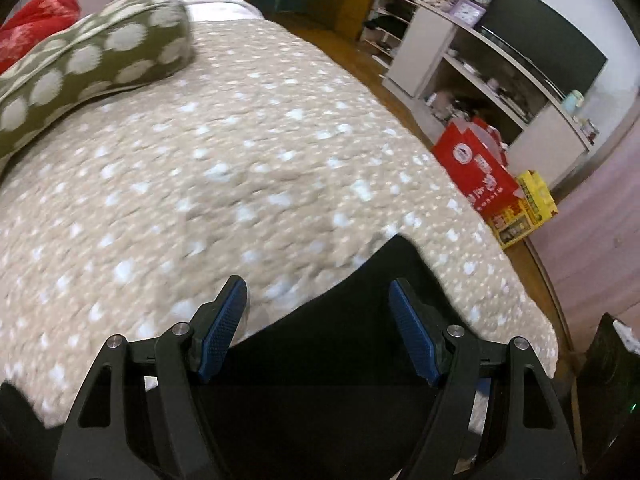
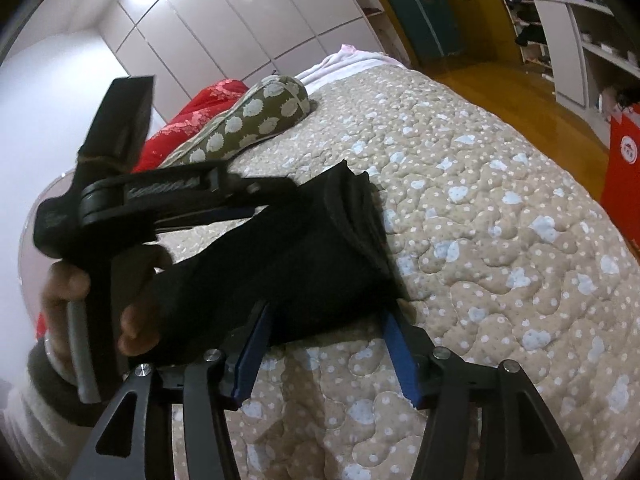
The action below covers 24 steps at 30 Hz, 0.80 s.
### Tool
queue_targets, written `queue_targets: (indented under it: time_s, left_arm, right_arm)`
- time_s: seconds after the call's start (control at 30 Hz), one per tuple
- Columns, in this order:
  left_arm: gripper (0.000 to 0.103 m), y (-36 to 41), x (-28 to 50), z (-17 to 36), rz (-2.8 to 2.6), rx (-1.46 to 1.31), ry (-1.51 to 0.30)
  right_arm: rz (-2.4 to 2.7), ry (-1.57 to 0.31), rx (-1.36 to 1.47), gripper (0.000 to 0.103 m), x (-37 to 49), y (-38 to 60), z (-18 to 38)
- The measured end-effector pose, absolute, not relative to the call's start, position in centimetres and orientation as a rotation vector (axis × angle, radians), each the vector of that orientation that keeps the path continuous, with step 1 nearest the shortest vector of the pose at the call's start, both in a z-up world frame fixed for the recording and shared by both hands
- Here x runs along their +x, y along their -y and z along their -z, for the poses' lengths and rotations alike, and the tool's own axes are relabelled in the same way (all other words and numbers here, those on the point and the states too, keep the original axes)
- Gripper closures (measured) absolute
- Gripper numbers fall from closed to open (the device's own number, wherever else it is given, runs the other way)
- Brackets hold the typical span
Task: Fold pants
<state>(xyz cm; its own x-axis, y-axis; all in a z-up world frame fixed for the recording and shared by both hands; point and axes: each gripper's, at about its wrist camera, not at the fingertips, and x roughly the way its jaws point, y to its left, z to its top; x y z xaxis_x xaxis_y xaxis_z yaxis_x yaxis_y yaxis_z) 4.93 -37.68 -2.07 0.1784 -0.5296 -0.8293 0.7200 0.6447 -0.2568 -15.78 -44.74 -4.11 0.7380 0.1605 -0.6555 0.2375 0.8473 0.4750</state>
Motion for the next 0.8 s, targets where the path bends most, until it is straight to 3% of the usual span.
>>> queue_targets:
  time_s: [0.17, 0.23, 0.37, 0.4, 0.47, 0.53, 0.6, 0.63, 0.8]
  left_arm:
    - [0.029, 41.1, 4.3, 3.1, 0.940, 0.294, -1.097]
    - [0.018, 41.6, 4.3, 3.4, 0.953, 0.297, -1.103]
    - [0.018, 42.8, 3.1, 3.8, 0.980, 0.400, -1.054]
    - [0.025, 43.0, 2.7, 3.9, 0.983, 0.427, -1.031]
    - [0.039, 43.1, 2.2, 3.9, 1.003, 0.446, -1.008]
    - [0.061, 43.1, 2.3, 3.8, 1.027, 0.429, -1.009]
    - [0.074, 42.8, 2.7, 3.4, 1.064, 0.379, -1.039]
    - [0.078, 42.5, 2.8, 3.1, 1.070, 0.363, -1.042]
    - [0.080, 39.0, 3.4, -1.0, 1.096, 0.274, -0.978]
  right_arm:
    - [0.028, -0.736, 0.607, 0.046, -15.4, 45.4, 4.3]
    - [0.025, -0.731, 0.629, 0.046, -15.3, 45.7, 4.4]
    - [0.030, -0.735, 0.642, 0.047, -14.7, 45.9, 4.4]
    - [0.030, -0.739, 0.634, 0.049, -14.5, 45.8, 4.4]
    - [0.030, -0.745, 0.635, 0.077, -13.8, 45.8, 4.4]
    - [0.000, -0.750, 0.684, 0.084, -13.1, 46.1, 4.8]
    - [-0.008, -0.737, 0.689, 0.088, -12.9, 46.2, 4.2]
    - [-0.012, -0.731, 0.685, 0.089, -12.9, 46.1, 3.9]
    - [-0.054, -0.676, 0.595, 0.092, -12.6, 43.7, 0.4]
